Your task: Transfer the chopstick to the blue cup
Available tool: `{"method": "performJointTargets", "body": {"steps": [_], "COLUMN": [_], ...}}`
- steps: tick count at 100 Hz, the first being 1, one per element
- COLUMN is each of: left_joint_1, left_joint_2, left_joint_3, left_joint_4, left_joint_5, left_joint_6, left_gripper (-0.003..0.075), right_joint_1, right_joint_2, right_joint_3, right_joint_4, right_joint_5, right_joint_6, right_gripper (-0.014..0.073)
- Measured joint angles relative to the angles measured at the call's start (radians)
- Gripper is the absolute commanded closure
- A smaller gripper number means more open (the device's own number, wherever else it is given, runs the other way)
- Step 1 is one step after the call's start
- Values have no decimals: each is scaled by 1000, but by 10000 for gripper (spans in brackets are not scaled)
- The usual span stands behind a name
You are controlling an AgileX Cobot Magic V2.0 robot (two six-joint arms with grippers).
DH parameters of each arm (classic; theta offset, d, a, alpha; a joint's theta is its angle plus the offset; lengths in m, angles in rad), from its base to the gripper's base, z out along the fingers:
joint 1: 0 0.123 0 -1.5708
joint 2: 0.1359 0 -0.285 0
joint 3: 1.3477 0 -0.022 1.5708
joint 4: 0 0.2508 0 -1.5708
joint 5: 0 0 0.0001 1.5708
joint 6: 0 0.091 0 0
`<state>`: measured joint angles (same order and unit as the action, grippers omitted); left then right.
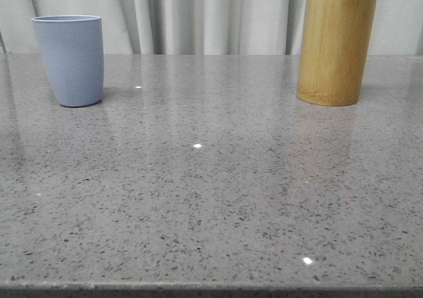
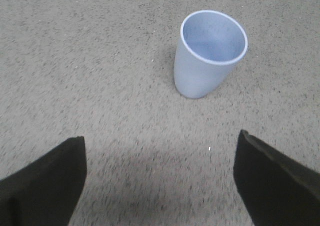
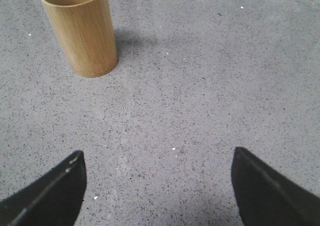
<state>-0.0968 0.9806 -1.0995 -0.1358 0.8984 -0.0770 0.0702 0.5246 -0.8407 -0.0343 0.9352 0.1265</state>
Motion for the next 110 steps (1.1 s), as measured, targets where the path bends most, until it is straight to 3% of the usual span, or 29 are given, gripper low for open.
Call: {"method": "performJointTargets", "body": {"steps": [46,110], "left_joint_1": [0,-43], "left_joint_2": [425,639], "left_joint_3": [-267,-291], "left_joint_4": [-83,-96], "left_joint_5": [-54,-140], "left_joint_6": [33,41], "left_gripper": [136,155], "right_joint_1": [0,0], "right_joint_2": [0,0], "right_joint_3": [0,0], "right_joint_4": [0,1], "right_joint_5": [0,-10], "right_joint_6": [0,0], "right_gripper": [0,0]}}
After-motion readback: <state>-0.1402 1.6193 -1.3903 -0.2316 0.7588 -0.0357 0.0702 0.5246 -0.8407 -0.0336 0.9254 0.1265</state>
